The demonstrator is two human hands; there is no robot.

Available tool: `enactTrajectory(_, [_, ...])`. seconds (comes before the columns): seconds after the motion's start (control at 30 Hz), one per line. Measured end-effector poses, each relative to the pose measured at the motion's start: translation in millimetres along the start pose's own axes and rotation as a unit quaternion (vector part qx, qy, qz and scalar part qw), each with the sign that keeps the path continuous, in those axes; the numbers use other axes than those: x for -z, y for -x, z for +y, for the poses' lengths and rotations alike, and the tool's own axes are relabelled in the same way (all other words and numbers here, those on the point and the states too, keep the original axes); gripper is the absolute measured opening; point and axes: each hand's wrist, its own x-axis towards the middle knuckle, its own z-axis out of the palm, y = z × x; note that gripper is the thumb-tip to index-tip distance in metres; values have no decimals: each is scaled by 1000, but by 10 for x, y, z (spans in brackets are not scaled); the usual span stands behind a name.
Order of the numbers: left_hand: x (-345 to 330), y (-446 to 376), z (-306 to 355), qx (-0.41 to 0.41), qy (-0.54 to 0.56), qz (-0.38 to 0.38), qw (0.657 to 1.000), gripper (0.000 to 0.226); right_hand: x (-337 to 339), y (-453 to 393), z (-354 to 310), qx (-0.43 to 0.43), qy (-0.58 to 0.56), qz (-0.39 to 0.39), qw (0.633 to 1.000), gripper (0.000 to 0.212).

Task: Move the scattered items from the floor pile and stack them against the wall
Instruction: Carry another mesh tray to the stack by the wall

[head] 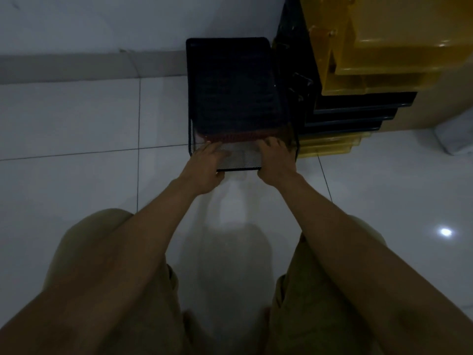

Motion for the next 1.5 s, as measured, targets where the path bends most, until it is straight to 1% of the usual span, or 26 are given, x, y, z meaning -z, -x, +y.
enactTrajectory(0.1, [22, -57, -5, -2, 5, 36, 999, 47, 67, -47, -74, -12, -17, 27, 999, 67])
enactTrajectory(0.17, [33, -80, -2, 15, 6, 57, 998, 44, 80, -43, -92, -24, 12, 55, 998, 62])
enactTrajectory(0.27, [29, -106, -3, 28, 1, 67, 997, 45, 58, -36, -96, -22, 56, 82, 995, 53])
enactTrajectory(0.33, [39, -130, 31, 28, -10, 67, 997, 46, 14, -53, -119, -10, 46, 87, 995, 44])
enactTrajectory(0.43, [14, -151, 67, 26, -41, 80, 996, 38, -48, -77, -162, 5, 28, 97, 995, 31])
enactTrajectory(0.5, [-20, -146, 78, 54, -81, 97, 991, 31, -75, -79, -179, 10, 9, 102, 995, 28])
enactTrajectory(0.53, [-28, -154, 79, 78, -84, 100, 988, 29, -86, -78, -185, 13, -4, 108, 994, 26])
enactTrajectory(0.57, [-26, -172, 74, 96, -65, 98, 988, 26, -88, -78, -193, 16, -16, 119, 993, 22])
enactTrajectory(0.6, [-19, -198, 63, 96, -27, 101, 990, 23, -87, -82, -200, 17, -19, 129, 991, 20])
enactTrajectory(0.67, [10, -245, 38, 68, 44, 108, 991, 21, -69, -90, -210, 17, -20, 143, 989, 25])
enactTrajectory(0.73, [47, -268, 12, 57, 66, 108, 990, 18, -51, -84, -209, 23, -24, 133, 991, 26])
enactTrajectory(0.83, [58, -294, -41, 52, 63, 111, 990, 24, -29, -68, -226, 39, -28, 97, 994, 15])
enactTrajectory(0.87, [66, -307, -59, 53, 55, 117, 990, 30, -20, -68, -235, 43, -34, 81, 995, 19])
enactTrajectory(0.97, [95, -356, -156, 76, 45, 123, 988, 50, 35, -80, -265, 36, -41, 11, 998, 52])
enactTrajectory(1.07, [60, -371, -177, 83, 29, 116, 989, 52, 56, -122, -313, 14, -35, -69, 997, 87])
enactTrajectory(1.13, [7, -357, -166, 76, 35, 120, 989, 51, 31, -137, -352, 8, -62, -105, 992, 102])
enactTrajectory(1.2, [-20, -345, -149, 66, 54, 128, 988, 50, 4, -143, -363, 5, -78, -109, 991, 107])
enactTrajectory(1.33, [52, -375, -77, 41, 90, 139, 985, 45, 40, -170, -332, 19, -78, -62, 995, 110])
enactTrajectory(1.4, [55, -405, -87, 36, 102, 117, 987, 42, 43, -222, -312, 17, -75, -60, 995, 108])
enactTrajectory(1.5, [1, -461, -197, 48, 99, 58, 992, 42, 30, -288, -342, 0, -55, -76, 996, 106])
